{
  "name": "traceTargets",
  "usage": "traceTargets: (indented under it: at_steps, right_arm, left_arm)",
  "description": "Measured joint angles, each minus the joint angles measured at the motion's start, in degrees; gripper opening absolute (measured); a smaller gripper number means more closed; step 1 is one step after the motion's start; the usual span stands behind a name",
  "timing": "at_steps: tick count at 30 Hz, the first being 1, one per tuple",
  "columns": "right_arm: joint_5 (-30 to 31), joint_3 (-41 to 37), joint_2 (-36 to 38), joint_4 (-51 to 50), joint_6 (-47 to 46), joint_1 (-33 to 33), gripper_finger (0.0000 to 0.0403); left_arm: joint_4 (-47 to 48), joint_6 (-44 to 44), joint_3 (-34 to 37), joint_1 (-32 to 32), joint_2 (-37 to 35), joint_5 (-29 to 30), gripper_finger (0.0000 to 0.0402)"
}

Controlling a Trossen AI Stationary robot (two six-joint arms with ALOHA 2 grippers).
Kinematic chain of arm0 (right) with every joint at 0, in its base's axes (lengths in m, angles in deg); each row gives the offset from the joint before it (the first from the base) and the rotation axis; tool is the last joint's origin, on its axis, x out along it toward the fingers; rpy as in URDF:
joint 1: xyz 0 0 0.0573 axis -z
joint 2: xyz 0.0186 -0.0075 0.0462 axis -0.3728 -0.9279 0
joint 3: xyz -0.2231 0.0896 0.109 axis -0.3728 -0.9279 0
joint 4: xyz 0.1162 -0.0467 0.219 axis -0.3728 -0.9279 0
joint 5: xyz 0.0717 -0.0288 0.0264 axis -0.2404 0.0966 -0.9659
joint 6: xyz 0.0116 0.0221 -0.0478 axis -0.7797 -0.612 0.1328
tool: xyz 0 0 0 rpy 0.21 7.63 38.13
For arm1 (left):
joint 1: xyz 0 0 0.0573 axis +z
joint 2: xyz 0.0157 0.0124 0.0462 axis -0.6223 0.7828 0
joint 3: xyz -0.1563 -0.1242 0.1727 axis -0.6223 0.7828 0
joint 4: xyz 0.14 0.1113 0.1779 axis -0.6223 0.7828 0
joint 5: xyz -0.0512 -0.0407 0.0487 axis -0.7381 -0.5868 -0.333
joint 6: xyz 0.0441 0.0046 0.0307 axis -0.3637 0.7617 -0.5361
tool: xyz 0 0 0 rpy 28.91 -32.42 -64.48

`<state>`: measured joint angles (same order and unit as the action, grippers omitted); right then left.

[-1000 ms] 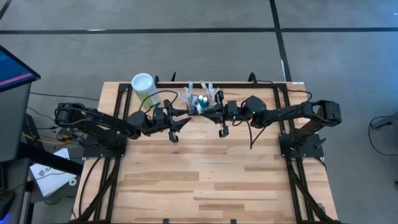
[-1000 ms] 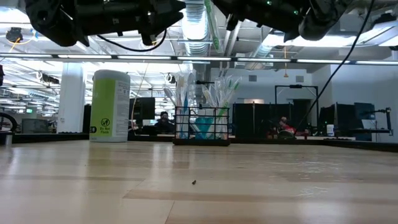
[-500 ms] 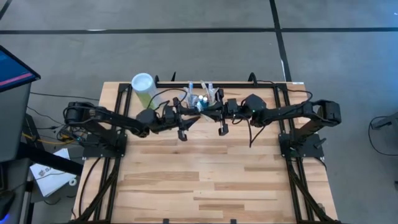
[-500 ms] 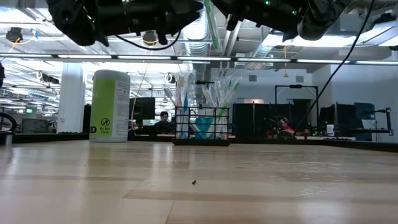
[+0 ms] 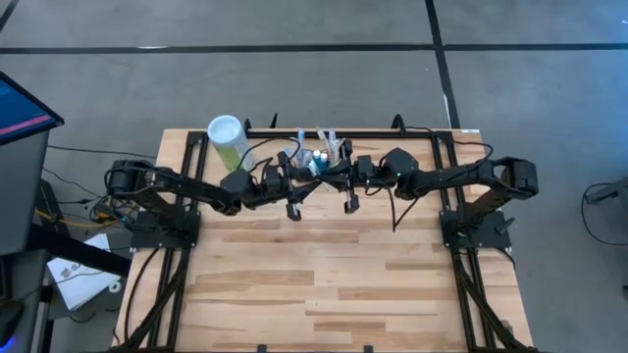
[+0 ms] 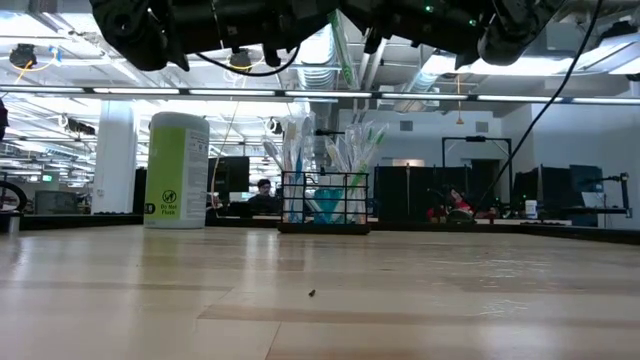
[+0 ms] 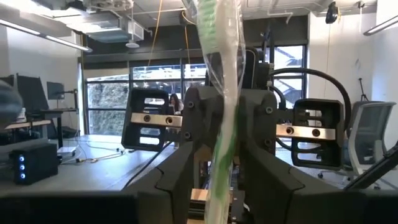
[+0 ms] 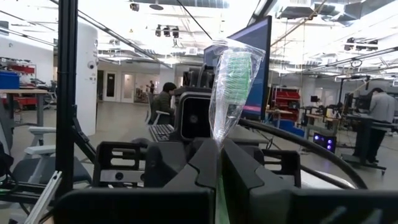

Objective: Pick & Place toothbrushing station
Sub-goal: Put the green toothbrush into the black wire organizer

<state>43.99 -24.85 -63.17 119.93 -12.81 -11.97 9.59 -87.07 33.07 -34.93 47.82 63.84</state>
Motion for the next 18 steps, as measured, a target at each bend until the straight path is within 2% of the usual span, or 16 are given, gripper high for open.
traceTargets:
  at_steps: [4,9,18]
  right_arm:
    - [0.0,0.0,0.0,0.5,0.0,0.0,0.0001]
    - [0.0,0.0,0.0,0.1,0.0,0.0,0.0004]
    - [0.0,0.0,0.1,-1.1,0.7,0.0,0.0033]
  left_arm:
    - [0.8,0.0,0.0,0.0,0.0,0.0,0.0088]
    - [0.9,-1.1,0.0,0.2,0.0,0.0,0.0017]
    - [1.3,-1.5,0.0,0.2,0.0,0.0,0.0006]
